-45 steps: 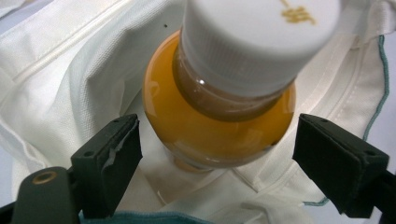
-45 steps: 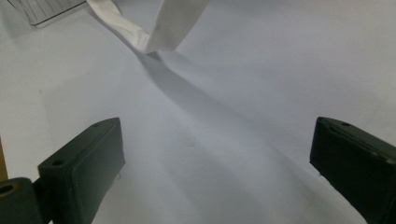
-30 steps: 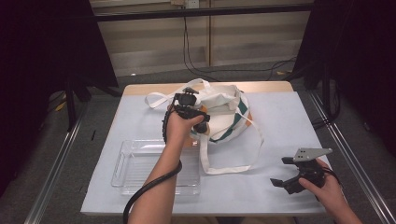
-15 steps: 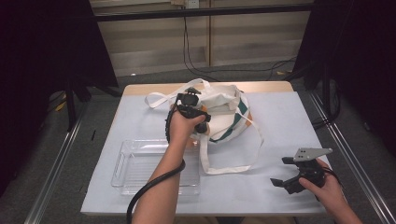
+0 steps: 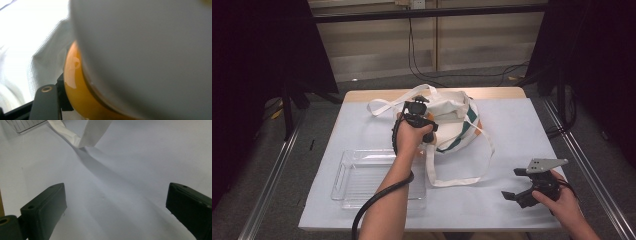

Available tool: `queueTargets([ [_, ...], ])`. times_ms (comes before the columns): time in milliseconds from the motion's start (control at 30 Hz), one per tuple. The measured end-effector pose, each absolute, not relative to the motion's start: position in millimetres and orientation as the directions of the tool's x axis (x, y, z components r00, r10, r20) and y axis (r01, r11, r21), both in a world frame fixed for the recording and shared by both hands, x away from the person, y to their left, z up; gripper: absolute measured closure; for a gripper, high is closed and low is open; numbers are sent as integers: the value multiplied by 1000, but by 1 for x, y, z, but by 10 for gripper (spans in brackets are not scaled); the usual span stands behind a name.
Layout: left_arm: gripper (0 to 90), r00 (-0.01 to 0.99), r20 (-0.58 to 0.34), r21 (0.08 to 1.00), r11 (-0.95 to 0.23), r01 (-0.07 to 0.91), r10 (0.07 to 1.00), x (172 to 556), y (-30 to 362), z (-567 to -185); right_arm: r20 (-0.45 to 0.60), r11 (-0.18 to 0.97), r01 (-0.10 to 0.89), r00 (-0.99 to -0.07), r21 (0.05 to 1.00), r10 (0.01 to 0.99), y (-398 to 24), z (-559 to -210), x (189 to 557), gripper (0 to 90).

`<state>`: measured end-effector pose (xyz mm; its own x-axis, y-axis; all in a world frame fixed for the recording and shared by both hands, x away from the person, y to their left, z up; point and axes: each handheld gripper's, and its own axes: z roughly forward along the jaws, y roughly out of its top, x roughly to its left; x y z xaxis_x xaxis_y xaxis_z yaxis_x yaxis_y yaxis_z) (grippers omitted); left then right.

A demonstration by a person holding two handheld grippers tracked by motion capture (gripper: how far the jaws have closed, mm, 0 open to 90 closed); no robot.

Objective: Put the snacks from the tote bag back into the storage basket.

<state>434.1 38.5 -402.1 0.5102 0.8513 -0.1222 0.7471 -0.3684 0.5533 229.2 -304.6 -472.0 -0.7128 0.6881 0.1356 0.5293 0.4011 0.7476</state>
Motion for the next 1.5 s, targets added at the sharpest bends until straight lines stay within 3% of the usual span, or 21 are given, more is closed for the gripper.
queueTargets([
  [1500, 322, 608, -136, 430, -506, 748, 783, 422, 53, -318, 139, 401, 530, -715, 747, 685, -304, -473, 230, 24],
])
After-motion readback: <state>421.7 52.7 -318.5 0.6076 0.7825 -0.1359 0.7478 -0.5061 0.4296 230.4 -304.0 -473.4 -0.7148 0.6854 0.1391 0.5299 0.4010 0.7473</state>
